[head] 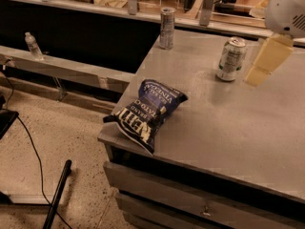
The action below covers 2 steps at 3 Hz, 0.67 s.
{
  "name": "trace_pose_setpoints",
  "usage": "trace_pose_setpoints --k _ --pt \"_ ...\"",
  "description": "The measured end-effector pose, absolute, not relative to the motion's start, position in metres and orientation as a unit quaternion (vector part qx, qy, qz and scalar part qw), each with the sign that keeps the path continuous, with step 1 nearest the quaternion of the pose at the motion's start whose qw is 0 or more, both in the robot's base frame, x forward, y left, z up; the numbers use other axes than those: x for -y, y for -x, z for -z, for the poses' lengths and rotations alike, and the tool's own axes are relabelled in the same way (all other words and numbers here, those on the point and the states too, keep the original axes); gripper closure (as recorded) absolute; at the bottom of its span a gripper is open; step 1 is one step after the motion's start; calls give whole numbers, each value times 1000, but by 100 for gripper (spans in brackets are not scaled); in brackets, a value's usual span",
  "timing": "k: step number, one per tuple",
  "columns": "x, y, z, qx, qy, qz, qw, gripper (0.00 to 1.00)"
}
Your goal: Move 7up can near blue chip bag
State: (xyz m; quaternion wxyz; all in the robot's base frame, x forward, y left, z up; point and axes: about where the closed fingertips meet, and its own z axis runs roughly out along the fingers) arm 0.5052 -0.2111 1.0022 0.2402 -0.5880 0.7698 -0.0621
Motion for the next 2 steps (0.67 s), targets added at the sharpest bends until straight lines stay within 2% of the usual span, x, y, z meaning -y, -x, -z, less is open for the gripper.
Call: trace_pose_setpoints --k 2 --pt "230 -612 -979 -787 553 65 266 0"
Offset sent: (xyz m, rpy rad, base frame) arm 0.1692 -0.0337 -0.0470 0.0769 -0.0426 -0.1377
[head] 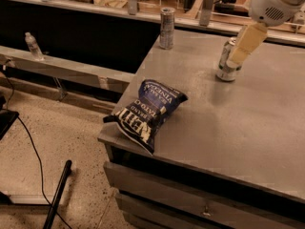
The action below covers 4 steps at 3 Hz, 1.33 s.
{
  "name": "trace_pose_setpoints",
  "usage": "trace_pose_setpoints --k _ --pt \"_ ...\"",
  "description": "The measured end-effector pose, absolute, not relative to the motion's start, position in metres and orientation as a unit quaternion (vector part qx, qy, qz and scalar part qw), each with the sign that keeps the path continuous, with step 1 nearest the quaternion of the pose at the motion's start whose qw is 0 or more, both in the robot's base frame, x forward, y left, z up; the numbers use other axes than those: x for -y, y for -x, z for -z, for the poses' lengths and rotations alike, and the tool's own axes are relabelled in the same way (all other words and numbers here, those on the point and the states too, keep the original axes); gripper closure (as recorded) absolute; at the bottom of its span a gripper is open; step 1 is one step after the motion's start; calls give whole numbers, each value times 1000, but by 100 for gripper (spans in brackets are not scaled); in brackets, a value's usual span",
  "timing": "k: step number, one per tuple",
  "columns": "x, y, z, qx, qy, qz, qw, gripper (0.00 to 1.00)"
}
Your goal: Move 7up can near blue chip bag
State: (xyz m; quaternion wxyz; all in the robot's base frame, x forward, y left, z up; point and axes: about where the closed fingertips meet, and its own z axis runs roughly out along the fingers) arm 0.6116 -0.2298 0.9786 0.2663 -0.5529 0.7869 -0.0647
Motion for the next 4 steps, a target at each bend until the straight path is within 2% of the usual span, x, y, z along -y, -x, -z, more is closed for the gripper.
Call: trace_pose_setpoints --k 1,3,4 --pt "242 -642 -961 -806 522 46 276 0" --pt "257 -665 -931 -835 459 -23 301 0" --pt "258 -664 -924 -839 448 -49 306 18"
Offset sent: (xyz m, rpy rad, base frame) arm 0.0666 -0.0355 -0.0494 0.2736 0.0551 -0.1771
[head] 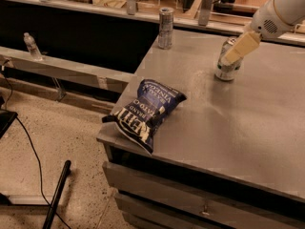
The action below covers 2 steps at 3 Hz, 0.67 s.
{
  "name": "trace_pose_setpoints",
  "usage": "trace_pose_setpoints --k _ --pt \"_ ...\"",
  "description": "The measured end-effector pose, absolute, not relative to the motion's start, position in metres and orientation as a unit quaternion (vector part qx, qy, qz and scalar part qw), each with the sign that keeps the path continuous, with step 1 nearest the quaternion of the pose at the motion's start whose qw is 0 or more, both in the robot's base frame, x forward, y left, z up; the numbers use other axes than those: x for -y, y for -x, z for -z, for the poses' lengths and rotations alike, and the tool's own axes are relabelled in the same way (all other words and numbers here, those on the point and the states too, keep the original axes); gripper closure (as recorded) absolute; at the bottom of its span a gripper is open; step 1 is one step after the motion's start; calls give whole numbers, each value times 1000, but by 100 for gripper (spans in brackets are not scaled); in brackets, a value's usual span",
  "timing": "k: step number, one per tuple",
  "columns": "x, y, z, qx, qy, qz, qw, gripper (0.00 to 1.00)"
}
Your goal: Move 7up can near blue chip bag
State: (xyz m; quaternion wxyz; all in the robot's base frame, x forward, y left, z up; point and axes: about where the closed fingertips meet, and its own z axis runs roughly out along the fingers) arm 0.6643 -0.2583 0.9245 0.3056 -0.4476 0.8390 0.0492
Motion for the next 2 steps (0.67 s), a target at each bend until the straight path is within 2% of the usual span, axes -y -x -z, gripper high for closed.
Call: trace_pose_setpoints --k 1,2 --pt "256 -666 -921 -839 449 -53 304 49" --pt "254 -666 -918 -839 450 -56 302 72"
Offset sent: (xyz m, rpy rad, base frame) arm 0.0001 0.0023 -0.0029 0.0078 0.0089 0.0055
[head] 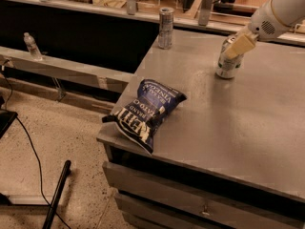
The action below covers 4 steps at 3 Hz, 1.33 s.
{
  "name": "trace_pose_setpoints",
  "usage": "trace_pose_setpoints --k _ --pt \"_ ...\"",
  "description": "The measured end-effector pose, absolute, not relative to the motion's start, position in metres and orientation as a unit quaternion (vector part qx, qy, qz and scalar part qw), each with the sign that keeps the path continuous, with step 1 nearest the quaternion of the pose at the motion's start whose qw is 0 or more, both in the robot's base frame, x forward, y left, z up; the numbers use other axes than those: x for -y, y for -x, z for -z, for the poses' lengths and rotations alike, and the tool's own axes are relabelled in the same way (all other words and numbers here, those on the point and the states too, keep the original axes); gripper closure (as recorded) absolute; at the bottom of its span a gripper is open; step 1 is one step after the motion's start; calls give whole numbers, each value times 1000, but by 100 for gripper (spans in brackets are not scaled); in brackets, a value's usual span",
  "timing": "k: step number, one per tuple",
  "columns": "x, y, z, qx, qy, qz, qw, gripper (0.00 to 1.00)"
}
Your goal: Move 7up can near blue chip bag
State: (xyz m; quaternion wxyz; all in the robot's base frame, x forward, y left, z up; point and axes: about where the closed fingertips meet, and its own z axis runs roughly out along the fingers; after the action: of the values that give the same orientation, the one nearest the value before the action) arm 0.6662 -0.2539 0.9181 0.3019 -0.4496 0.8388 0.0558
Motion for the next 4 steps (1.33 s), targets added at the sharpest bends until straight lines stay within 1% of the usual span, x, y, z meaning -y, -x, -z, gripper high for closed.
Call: trace_pose_setpoints --k 1,2,3,4 --pt "240 -662 -925 -830 451 -97 314 95" --pt "201 -645 -937 -805 480 -145 317 100" --pt "149 -620 -935 -772 526 -186 305 100" --pt "100 -600 -925 -735 577 -202 293 100"
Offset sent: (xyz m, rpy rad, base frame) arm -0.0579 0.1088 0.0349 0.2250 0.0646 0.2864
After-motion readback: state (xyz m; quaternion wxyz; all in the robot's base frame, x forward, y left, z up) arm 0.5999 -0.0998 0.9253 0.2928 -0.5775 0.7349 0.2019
